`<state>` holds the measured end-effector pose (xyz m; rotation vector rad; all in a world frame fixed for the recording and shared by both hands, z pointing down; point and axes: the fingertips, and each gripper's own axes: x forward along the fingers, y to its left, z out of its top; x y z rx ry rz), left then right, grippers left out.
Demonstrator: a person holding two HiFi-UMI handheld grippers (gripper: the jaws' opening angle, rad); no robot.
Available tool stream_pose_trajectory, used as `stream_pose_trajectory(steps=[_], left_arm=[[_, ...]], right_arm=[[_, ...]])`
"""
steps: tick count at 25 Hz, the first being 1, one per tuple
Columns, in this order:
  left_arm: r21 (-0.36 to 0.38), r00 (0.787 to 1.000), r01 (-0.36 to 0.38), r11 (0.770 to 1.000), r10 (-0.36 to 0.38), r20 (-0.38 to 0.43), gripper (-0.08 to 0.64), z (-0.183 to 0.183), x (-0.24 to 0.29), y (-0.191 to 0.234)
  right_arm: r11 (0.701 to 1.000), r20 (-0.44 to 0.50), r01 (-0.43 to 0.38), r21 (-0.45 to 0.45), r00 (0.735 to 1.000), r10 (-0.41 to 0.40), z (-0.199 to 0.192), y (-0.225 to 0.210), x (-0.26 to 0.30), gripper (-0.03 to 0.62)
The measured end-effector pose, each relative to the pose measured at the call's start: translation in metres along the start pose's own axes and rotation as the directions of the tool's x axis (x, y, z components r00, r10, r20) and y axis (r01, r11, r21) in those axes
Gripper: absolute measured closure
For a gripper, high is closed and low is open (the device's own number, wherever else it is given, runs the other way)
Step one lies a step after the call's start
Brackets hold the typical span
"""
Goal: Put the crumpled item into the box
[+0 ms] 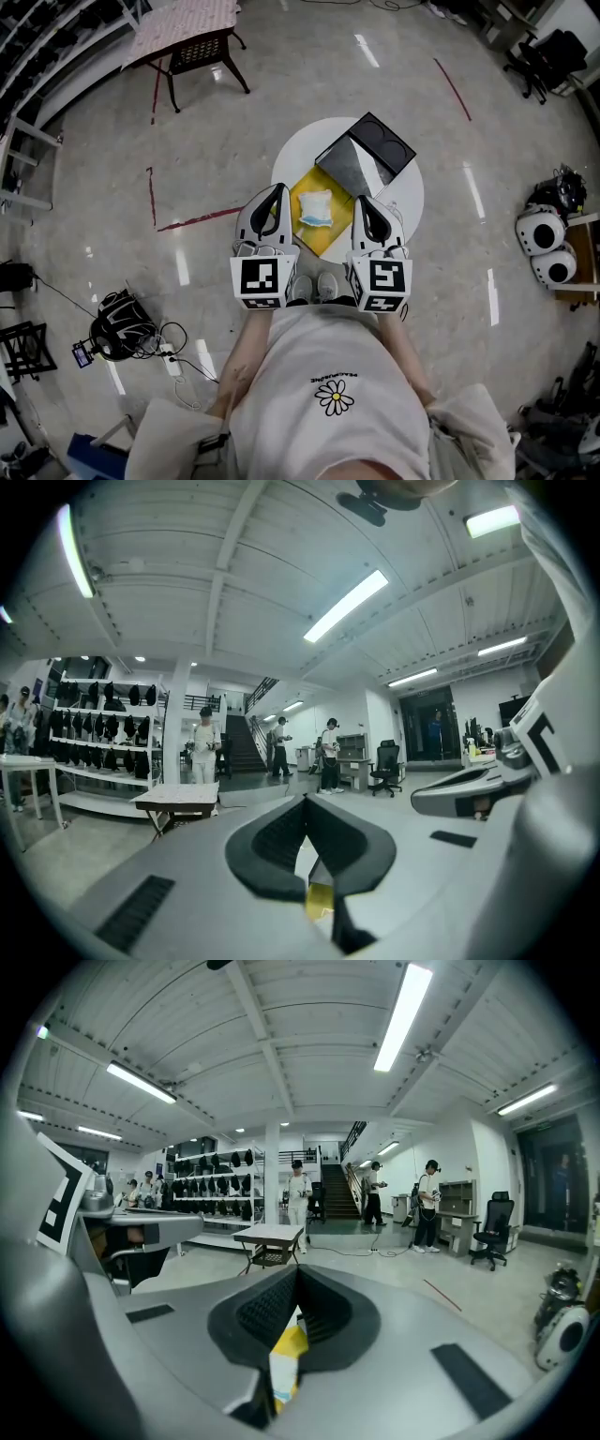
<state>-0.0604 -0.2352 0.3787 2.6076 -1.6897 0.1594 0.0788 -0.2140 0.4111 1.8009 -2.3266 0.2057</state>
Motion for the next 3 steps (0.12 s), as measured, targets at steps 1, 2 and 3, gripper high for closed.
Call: stream_pose_trajectory(steps=[1, 2, 3], left_arm=[[0.000, 1.000, 0.000, 1.000, 0.000, -0.001, 0.560, 0.0000, 0.0007, 0.0007], [-0.001, 1.000, -0.001, 1.000, 0.001, -0.001, 0.560, 0.0002, 0.0015, 0.0014], [-0.001, 1.000, -0.001, 1.000, 0.001, -0.001, 0.560, 0.0003, 0.0023, 0.0020]], right_arm=[[1.000, 0.000, 0.001, -0.001, 1.000, -0.001, 0.0005, -0.0004, 0.0007, 0.589], [1.000, 0.000, 0.001, -0.002, 1.000, -0.001, 0.0010, -0.0010, 0.0015, 0.589], [1.000, 0.000, 0.002, -0.002, 1.000, -0.002, 0.0016, -0.0015, 0.0022, 0.589]])
